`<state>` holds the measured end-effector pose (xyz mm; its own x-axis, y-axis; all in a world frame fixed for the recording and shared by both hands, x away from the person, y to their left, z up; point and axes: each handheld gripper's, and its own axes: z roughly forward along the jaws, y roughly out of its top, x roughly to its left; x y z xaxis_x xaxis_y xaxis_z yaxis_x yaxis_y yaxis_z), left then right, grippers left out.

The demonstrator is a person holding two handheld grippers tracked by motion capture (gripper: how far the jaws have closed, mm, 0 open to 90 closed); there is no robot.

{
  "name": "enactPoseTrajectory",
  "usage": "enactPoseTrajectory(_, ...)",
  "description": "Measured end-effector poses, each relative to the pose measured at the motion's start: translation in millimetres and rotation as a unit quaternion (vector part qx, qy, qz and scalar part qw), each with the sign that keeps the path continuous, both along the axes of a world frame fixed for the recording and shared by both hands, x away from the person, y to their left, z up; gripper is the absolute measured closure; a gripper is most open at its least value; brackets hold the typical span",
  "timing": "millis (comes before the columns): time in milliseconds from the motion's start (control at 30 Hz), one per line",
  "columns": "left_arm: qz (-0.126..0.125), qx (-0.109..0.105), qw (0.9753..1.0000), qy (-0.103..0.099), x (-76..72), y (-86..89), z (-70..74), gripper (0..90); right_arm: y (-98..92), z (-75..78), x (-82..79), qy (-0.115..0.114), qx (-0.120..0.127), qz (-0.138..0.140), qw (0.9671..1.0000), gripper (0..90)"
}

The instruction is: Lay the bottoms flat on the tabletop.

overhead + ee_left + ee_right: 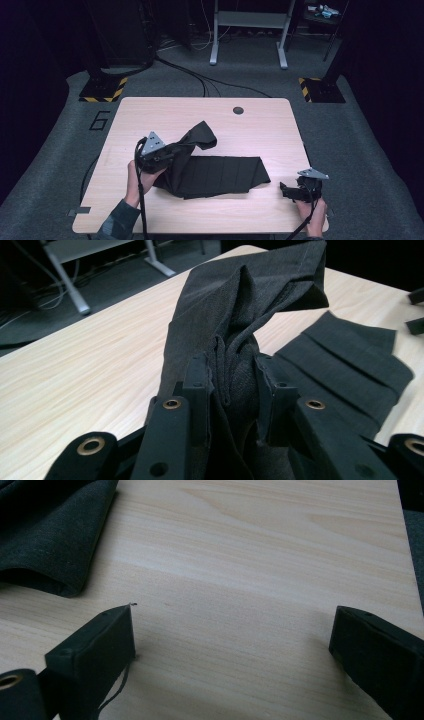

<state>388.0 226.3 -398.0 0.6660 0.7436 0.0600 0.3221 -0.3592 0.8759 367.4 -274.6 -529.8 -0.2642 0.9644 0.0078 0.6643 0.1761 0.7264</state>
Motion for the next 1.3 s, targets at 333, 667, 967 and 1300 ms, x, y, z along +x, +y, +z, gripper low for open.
enactPoseTrajectory(333, 0.048, -0.015, 0.9987, -0.003, -11.2, 39.6, -11.2, 70.0, 0.0, 0.0, 0.0, 0.0, 0.0, -0.001, 1.0, 3.6)
enactPoseTrajectory(667, 0.104, -0.037, 0.9938, 0.015, -27.4, 81.6, -27.9, 67.3, 0.2, 0.0, -0.1, 0.0, 0.0, -0.002, 1.0, 3.6)
enactPoseTrajectory(967, 0.183, -0.038, 0.9814, 0.044, -48.2, 122.6, -52.1, 37.6, 0.9, 0.6, 0.0, 0.003, -0.004, -0.008, 1.0, 3.2)
enactPoseTrajectory(1300, 0.219, -0.051, 0.9733, 0.045, -61.1, 150.3, -57.7, 21.8, 14.2, 12.5, -1.4, -0.001, 0.006, -0.003, 1.0, 3.5)
